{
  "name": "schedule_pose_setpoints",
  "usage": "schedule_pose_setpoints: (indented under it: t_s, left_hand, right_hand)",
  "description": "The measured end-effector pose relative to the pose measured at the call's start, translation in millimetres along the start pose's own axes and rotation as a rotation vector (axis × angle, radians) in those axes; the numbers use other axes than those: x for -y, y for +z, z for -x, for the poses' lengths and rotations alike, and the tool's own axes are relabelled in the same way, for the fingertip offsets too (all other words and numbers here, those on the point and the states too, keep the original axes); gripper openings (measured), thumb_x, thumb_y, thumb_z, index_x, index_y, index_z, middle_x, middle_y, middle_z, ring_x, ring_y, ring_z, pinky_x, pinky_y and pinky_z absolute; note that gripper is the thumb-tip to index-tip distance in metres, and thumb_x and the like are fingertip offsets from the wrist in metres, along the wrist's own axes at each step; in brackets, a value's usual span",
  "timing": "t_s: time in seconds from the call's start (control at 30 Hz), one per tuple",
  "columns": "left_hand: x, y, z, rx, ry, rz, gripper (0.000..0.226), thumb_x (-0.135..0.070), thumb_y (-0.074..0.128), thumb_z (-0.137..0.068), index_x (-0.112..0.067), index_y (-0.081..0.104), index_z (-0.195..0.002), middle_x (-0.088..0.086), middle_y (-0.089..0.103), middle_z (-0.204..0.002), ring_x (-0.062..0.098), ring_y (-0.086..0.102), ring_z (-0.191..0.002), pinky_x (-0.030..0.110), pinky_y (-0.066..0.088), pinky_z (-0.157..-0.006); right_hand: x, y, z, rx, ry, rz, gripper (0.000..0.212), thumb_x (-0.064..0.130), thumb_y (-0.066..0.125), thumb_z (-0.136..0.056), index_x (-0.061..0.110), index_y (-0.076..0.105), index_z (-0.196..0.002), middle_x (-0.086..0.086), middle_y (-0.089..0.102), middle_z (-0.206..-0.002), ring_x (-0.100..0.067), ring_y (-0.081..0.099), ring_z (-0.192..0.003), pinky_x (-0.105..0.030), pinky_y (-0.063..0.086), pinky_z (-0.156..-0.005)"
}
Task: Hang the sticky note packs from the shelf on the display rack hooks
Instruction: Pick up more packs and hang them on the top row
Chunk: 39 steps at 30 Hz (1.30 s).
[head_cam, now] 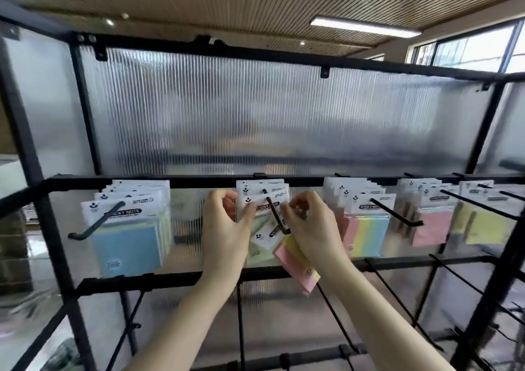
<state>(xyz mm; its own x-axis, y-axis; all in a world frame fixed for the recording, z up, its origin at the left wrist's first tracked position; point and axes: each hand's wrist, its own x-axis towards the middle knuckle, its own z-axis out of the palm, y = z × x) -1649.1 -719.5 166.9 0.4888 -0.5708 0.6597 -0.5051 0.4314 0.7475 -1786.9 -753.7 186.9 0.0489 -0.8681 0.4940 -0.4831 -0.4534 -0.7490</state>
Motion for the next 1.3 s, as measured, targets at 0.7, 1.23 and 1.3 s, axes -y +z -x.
schedule_pose_setpoints:
  t_s: [0.7,1.23,1.3]
  left_hand:
    - [-49,17,74,0.425,-0.237,0.615,0.065,-0.056,0.019,-0.087,-0.021,0.068,-0.063,0.008,0.061,-0.059,0.014,0.054,-0.051,0.021,0.04,-0.045]
    - [-102,83,105,0.641,-0.07,0.555,0.052,-0.073,0.054,-0.076,-0.023,0.068,-0.084,0.005,0.065,-0.072,0.011,0.06,-0.066,0.018,0.048,-0.056]
    - [-110,90,103,0.594,-0.023,0.52,0.043,-0.069,0.058,-0.076,-0.028,0.068,-0.084,0.001,0.061,-0.066,0.005,0.057,-0.061,0.015,0.046,-0.056]
  right_hand:
    - [-27,-74,65,-0.456,-0.537,-0.355,0.021,0.02,0.051,-0.092,0.041,0.051,-0.096,0.02,0.053,-0.075,0.003,0.044,-0.053,-0.009,0.033,-0.048]
    - [-63,-138,50,-0.585,-0.341,-0.393,0.013,0.006,0.049,-0.094,0.018,0.054,-0.097,0.023,0.057,-0.085,0.003,0.053,-0.074,-0.008,0.04,-0.068]
    - [-62,-140,47,-0.563,-0.326,-0.404,0.018,0.003,0.049,-0.095,0.021,0.054,-0.096,0.024,0.057,-0.085,0.001,0.054,-0.076,-0.01,0.04,-0.069]
